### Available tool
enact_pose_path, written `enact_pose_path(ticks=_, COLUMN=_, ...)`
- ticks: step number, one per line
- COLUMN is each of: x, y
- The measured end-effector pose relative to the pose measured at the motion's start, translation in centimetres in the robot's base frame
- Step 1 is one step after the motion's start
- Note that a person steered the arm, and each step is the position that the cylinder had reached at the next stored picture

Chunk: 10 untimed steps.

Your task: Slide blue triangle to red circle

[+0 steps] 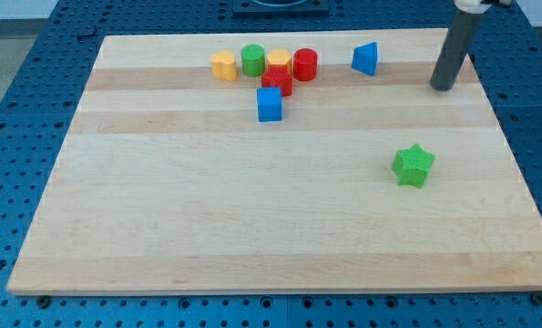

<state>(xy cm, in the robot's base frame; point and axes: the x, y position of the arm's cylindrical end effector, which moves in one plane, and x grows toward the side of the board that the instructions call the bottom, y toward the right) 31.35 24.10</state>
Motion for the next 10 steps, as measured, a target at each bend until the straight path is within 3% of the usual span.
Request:
enact_pose_path(ticks=2, x=-6.3, y=0.5)
enact_pose_path(ticks=4, x=-8.6, y=-2.1)
enact_pose_path(ticks=10, x=-5.6, y=-7.5)
